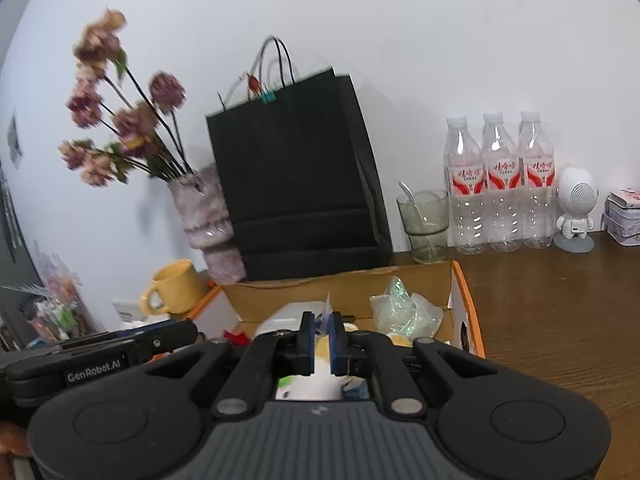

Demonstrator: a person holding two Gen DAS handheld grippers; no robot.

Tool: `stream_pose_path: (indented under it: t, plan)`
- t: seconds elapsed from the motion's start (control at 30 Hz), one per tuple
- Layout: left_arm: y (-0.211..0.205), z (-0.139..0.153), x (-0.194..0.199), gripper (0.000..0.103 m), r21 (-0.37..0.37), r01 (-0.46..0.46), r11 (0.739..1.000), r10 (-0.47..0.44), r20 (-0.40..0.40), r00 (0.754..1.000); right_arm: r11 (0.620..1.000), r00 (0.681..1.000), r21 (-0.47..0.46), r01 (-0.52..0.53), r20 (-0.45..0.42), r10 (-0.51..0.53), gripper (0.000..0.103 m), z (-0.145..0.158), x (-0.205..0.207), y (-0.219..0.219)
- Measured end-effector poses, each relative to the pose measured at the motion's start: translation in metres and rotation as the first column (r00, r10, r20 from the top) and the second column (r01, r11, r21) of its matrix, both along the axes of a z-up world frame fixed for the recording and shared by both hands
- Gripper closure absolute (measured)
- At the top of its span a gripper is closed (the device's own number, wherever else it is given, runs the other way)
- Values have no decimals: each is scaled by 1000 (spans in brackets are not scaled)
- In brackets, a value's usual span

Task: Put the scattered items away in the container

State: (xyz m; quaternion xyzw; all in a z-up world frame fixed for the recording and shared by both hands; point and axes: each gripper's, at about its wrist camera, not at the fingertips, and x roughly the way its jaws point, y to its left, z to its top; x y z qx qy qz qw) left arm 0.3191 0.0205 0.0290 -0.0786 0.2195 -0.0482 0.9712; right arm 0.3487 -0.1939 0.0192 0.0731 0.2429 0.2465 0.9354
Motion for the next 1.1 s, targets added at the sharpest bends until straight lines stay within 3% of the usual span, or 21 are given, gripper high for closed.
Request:
stream_pose_path:
  t: [0.27, 0.37, 0.4, 0.43, 0.47, 0.5, 0.53, 0.6, 0.63, 0.67, 0.9, 1.1]
  plan:
    - [2, -26, 23, 80, 37, -9, 999, 12, -82, 997, 996, 997, -88, 19, -70, -25, 96, -31, 27, 12]
    - [0, -31, 24, 71, 52, -29, 998, 34, -90, 995, 992, 995, -120, 39, -81, -49, 86, -35, 29, 13]
    - [-1, -32, 25, 60, 60, -32, 998, 38, -97, 995, 991, 995, -126, 42, -82, -52, 79, -35, 29, 13]
    - [-1, -33, 25, 45, 62, -36, 997, 42, -103, 994, 991, 995, -127, 43, -82, -54, 59, -34, 28, 13]
    - [-1, -33, 25, 38, 64, -42, 997, 49, -103, 993, 991, 995, -129, 45, -78, -56, 34, -32, 27, 13]
    - [-2, -32, 24, 26, 70, -46, 996, 53, -99, 994, 990, 996, -136, 47, -72, -57, 24, -30, 26, 13]
    - [-2, -31, 23, 22, 78, -45, 996, 52, -92, 994, 988, 996, -147, 45, -64, -55, 11, -28, 24, 14]
    - [-4, -27, 20, 13, 90, -43, 995, 51, -85, 995, 989, 997, -149, 27, -67, -37, 10, -24, 22, 13]
    - [-5, -24, 19, 0, 95, -49, 994, 57, -79, 995, 990, 996, -137, 20, -78, -31, 7, -22, 22, 12]
    - [-6, -23, 17, 0, 99, -58, 993, 65, -70, 995, 991, 996, -133, 22, -86, -33, 0, -21, 22, 11]
    - [-12, -11, 7, 0, 146, -102, 984, 111, -50, 993, 981, 994, -185, 56, -83, -72, 0, -18, 17, 15]
    - [-11, -4, -3, 0, 112, -99, 989, 107, -70, 992, 975, 994, -206, 79, -52, -92, 0, -8, 1, 16]
